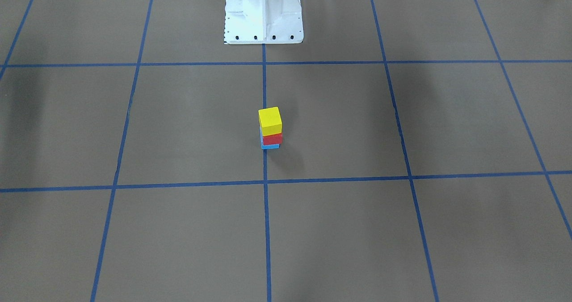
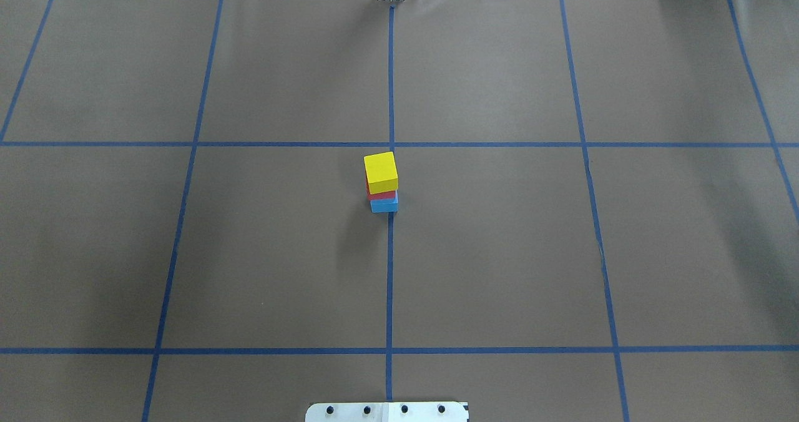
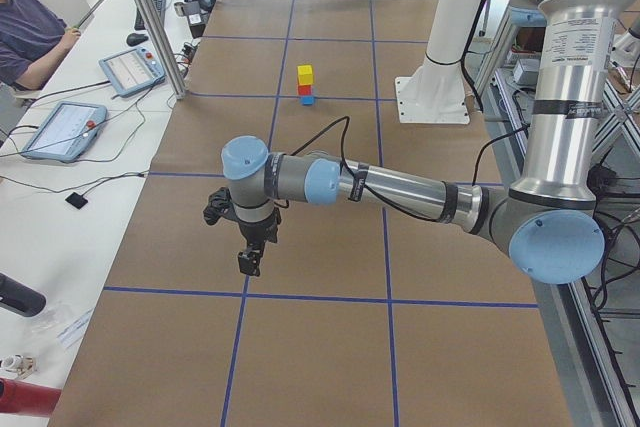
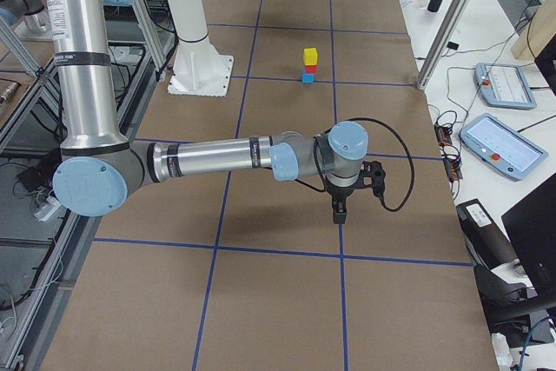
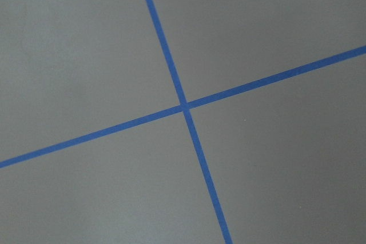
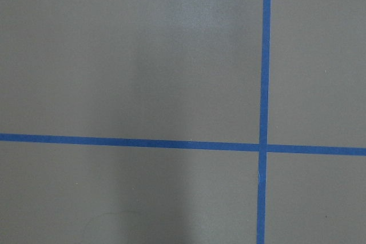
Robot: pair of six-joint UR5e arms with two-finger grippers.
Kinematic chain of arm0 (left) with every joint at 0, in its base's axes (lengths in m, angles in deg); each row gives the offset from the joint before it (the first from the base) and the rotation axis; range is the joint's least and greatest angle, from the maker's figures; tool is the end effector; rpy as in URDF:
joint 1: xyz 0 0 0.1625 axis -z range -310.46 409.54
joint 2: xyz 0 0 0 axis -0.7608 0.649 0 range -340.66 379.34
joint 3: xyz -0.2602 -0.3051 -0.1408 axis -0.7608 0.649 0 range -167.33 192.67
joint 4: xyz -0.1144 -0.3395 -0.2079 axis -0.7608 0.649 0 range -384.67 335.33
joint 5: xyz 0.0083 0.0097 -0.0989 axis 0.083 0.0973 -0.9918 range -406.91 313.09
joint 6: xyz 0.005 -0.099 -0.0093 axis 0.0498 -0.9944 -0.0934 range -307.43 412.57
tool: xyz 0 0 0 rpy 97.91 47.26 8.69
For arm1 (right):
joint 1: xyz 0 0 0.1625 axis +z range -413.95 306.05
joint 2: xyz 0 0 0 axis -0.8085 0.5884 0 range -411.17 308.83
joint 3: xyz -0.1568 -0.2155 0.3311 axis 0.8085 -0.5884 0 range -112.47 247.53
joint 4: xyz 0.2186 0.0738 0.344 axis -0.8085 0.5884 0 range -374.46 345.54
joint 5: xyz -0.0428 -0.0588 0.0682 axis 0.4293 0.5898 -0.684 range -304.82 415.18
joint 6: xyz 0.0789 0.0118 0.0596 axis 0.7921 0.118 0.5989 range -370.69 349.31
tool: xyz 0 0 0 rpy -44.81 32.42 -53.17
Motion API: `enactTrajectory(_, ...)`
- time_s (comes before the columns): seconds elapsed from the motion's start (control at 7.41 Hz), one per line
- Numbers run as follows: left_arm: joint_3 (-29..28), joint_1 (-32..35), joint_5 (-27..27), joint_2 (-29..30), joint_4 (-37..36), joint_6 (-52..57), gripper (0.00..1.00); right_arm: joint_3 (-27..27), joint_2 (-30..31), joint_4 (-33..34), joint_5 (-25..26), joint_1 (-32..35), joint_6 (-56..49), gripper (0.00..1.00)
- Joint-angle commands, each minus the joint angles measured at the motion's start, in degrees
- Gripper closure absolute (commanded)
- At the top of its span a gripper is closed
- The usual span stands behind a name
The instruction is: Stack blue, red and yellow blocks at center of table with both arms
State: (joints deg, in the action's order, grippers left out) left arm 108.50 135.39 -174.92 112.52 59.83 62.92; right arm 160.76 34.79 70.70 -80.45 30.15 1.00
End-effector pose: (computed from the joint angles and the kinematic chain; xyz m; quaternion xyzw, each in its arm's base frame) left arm -0.0346 -0.5190 0.5976 0.0465 0.3235 0.1291 0.9362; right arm 0.0073 -0.5346 0.5840 0.0372 -0.3959 0.0054 0.9175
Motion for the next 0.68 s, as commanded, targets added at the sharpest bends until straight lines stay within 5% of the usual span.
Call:
enactTrajectory(0.0,-5.9,0.7,-0.9,-0.4,4.4,0.2,0.0,1.1,2.3,-0.1,-0.3,0.4,0.0,0.0)
enactTrajectory(0.54,-5.7,1.0,-4.9,-0.5,4.9,-2.9,0.0,1.6,3.0,0.8,-2.8,1.5,0.2,0.0)
